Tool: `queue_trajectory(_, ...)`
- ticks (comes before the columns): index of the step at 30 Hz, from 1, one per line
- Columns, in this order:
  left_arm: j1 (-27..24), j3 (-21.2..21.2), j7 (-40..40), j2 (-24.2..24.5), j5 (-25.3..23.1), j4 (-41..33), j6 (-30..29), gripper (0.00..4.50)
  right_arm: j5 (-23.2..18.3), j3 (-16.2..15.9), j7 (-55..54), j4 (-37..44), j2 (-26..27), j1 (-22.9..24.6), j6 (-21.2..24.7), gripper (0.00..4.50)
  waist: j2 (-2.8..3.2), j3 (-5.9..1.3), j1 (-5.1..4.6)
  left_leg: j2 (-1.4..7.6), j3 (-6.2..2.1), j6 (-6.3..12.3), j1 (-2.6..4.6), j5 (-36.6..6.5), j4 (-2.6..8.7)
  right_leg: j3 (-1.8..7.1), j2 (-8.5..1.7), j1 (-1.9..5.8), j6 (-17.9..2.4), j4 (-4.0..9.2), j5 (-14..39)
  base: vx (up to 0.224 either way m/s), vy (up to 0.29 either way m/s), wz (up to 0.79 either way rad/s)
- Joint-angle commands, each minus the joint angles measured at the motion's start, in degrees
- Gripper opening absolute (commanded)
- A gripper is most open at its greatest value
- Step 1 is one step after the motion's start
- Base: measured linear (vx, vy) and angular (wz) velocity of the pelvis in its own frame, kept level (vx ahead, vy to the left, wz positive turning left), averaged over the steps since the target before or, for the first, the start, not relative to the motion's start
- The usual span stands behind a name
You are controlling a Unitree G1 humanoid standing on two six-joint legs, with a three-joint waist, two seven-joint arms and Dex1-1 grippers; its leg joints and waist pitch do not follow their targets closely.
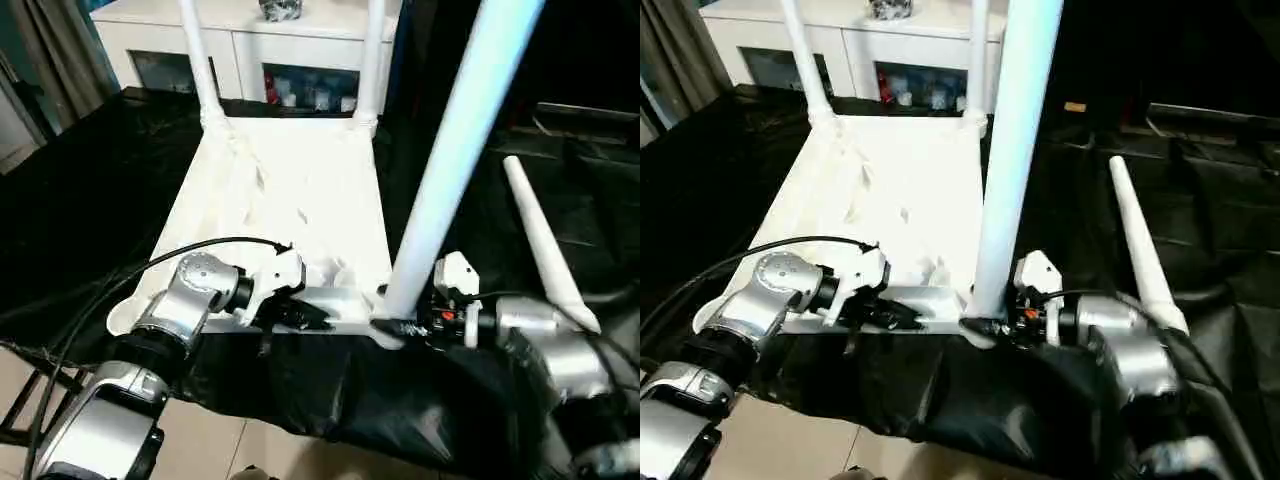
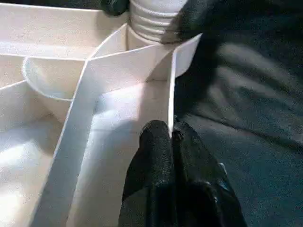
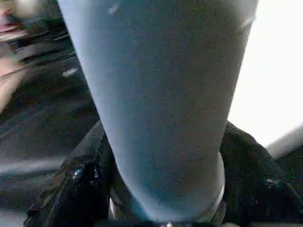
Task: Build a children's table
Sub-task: Rotate leg to tighten
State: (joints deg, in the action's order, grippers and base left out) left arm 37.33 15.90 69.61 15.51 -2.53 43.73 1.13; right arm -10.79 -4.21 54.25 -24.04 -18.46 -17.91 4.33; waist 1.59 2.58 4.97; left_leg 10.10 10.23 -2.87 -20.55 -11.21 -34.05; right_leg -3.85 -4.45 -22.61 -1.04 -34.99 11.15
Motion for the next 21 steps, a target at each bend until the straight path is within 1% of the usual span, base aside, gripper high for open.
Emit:
queue_trajectory(1,0.54,-0.43,-7.56,-3.07,-1.12,0.44,-3.48,0.0,3.12,-0.45,-9.4,-1.13,3.44,0.83,0.23,2.65,-0.72,-2.42,-0.46,3.09,-1.27,1.17,0.55,-15.63,4.73,2.63,-4.59,2.31,-9.55,5.91,24.97,0.0,0.0,0.0)
queue_trajectory(2,0.51,-0.68,-10.1,-4.5,-1.26,0.08,-4.85,0.0,3.46,0.92,-14.45,-1.88,5.36,0.69,1.01,2.65,-0.77,-2.19,-0.94,3.09,-1.37,0.19,0.71,-17.84,4.95,2.64,-4.55,2.01,-8.45,6.21,27.99,0.0,0.0,0.0)
queue_trajectory(3,0.57,-1.22,-13.7,-6.56,-1.29,-0.19,-6.46,0.0,3.65,2.61,-20.41,-2.87,7.77,0.29,1.91,2.65,-0.63,-2.07,-1.2,3.08,-1.55,-0.58,0.93,-18.81,5.1,2.54,-4.59,1.87,-8.0,6.37,29.53,0.0,0.0,0.0)
queue_trajectory(4,0.68,-1.7,-16.56,-8.25,-1.24,-0.29,-7.6,0.0,3.76,3.88,-24.79,-3.71,9.55,-0.15,2.57,2.65,-0.47,-2.06,-1.65,2.79,-1.72,-1.03,1.33,-21.03,5.02,2.4,-4.66,1.61,-6.82,6.87,32.75,0.0,0.0,0.0)
queue_trajectory(5,0.65,-1.75,-17.28,-8.99,-1.14,-0.4,-8.09,0.0,3.74,4.35,-26.44,-4.16,10.31,-0.42,2.57,2.65,-0.82,-2.26,-1.97,2.67,-1.81,-0.57,1.39,-21.19,4.92,2.36,-4.7,1.78,-6.22,7.23,33.08,0.0,0.0,0.0)
queue_trajectory(6,0.56,-1.85,-20.34,-11.6,-1.05,-0.68,-9.46,0.0,4.15,5.68,-32.35,-5.6,12.84,-1.41,2.31,2.65,-0.68,-2.34,-2.17,2.77,-1.71,-0.11,1.16,-19.66,5.07,2.54,-4.64,1.82,-6.66,7.1,30.83,0.0,0.0,0.0)
queue_trajectory(7,0.56,-1.85,-20.34,-11.6,-1.05,-0.68,-9.46,0.0,4.15,5.68,-32.35,-5.6,12.84,-1.41,2.31,2.65,-0.62,-2.5,-2.25,2.75,-1.67,0.13,1.14,-18.98,5.1,2.54,-4.6,1.91,-6.91,7.09,29.55,0.0,0.0,0.0)
queue_trajectory(8,0.45,-1.19,-23.14,-13.53,-1.93,-0.54,-9.22,0.0,4.77,6.01,-36.47,-6.42,15.05,-2.36,1.74,2.65,-0.53,-2.6,-2.31,2.73,-1.66,0.63,0.74,-17.31,5.21,2.61,-4.48,2.16,-7.18,6.88,26.94,0.0,0.0,0.0)
queue_trajectory(9,0.43,-1.1,-23.28,-13.61,-2.05,-0.54,-9.19,0.0,4.85,5.96,-36.66,-6.42,15.2,-2.41,1.7,2.65,-0.53,-2.6,-2.31,2.73,-1.66,0.63,0.74,-17.31,5.21,2.61,-4.48,2.16,-7.18,6.88,26.94,0.0,0.0,0.0)
queue_trajectory(10,0.32,-0.3,-24.24,-14.18,-3.04,-0.52,-8.62,0.0,5.67,5.34,-37.9,-6.35,16.27,-2.78,0.94,2.65,-0.62,-2.61,-2.37,2.72,-1.47,1.37,0.6,-16.5,5.16,2.73,-4.38,2.22,-7.81,6.76,24.06,0.0,0.0,0.0)
queue_trajectory(11,0.24,0.06,-24.44,-14.36,-3.45,-0.66,-8.52,0.0,6.22,4.97,-38.27,-6.17,16.8,-2.89,0.32,3.0,-0.51,-2.77,-2.36,2.72,-1.39,1.64,0.6,-15.93,5.08,2.82,-4.4,2.25,-8.27,6.55,22.34,0.0,0.0,0.0)
queue_trajectory(12,0.2,0.12,-24.38,-14.3,-3.57,-0.86,-8.78,0.0,6.22,4.87,-38.04,-6.03,17.08,-2.97,0.03,3.0,-0.26,-2.82,-2.33,2.7,-1.4,1.77,0.54,-15.57,5.08,2.83,-4.4,2.33,-8.62,6.41,21.24,0.0,0.0,0.0)
queue_trajectory(13,0.19,0.13,-24.33,-14.27,-3.6,-0.94,-8.91,0.0,6.19,4.88,-37.92,-5.99,17.19,-3.0,-0.03,3.0,-0.34,-2.85,-2.35,2.7,-1.35,1.95,0.43,-15.2,5.07,2.85,-4.38,2.44,-8.92,6.37,20.13,0.0,0.0,0.0)
queue_trajectory(14,0.17,0.3,-24.12,-13.54,-4.1,-1.22,-8.78,0.0,5.83,5.08,-37.16,-5.57,17.16,-2.91,-0.19,3.23,-0.4,-2.93,-2.32,2.74,-1.24,2.56,0.42,-14.25,4.98,2.9,-4.34,2.55,-9.91,6.08,17.13,0.0,0.0,0.0)
queue_trajectory(15,0.17,0.43,-24.03,-13.02,-4.46,-1.34,-8.53,0.0,5.62,5.21,-36.74,-5.31,17.04,-2.82,-0.27,3.4,-0.39,-2.9,-2.32,2.74,-1.19,2.73,0.45,-14.16,4.98,2.9,-4.3,2.54,-10.15,6.05,16.76,0.0,0.0,0.0)
queue_trajectory(16,0.21,0.35,-23.5,-12.09,-4.5,-1.47,-8.27,0.0,5.61,5.01,-35.54,-4.99,16.08,-2.63,-0.65,3.42,-0.47,-2.9,-2.25,2.68,-1.19,3.08,0.35,-13.97,4.96,2.87,-4.41,2.71,-10.29,6.05,16.91,0.0,0.0,0.0)
queue_trajectory(17,0.25,-0.14,-22.4,-10.46,-4.21,-1.79,-7.83,0.0,5.54,4.57,-32.5,-4.59,13.94,-2.31,-1.62,3.46,-0.44,-2.85,-2.26,2.68,-1.21,3.35,0.24,-14.14,4.95,2.8,-4.44,2.81,-10.15,6.11,17.87,0.0,0.0,0.0)
queue_trajectory(18,0.25,-0.14,-22.4,-10.46,-4.21,-1.79,-7.83,0.0,5.54,4.57,-32.5,-4.59,13.94,-2.31,-1.62,3.46,-0.4,-2.9,-2.22,2.7,-1.22,3.39,0.22,-14.02,4.93,2.79,-4.46,2.82,-9.99,6.13,18.03,0.0,0.0,0.0)
queue_trajectory(19,0.12,-0.21,-20.8,-9.46,-3.89,-2.05,-6.69,0.0,5.04,4.57,-30.35,-4.25,12.69,-2.16,-1.88,3.57,-0.62,-2.9,-2.31,2.73,-1.16,3.48,0.2,-13.83,4.93,2.81,-4.41,2.82,-9.93,6.15,17.99,0.0,0.0,0.0)
queue_trajectory(20,-0.2,-0.29,-18.35,-7.99,-3.41,-2.49,-5.74,0.0,4.28,4.61,-27.19,-3.85,10.8,-2.07,-2.33,3.72,-0.61,-2.85,-2.2,2.73,-1.2,3.76,0.14,-13.46,4.92,2.77,-4.42,2.89,-9.91,6.17,18.18,0.0,0.0,0.0)
queue_trajectory(21,-0.22,-0.3,-18.19,-7.88,-3.37,-2.52,-5.75,0.0,4.24,4.61,-26.95,-3.83,10.66,-2.07,-2.37,3.83,-0.61,-2.86,-2.26,2.75,-1.25,3.85,0.01,-13.3,4.94,2.75,-4.43,2.99,-9.92,6.06,18.04,0.0,0.0,0.0)
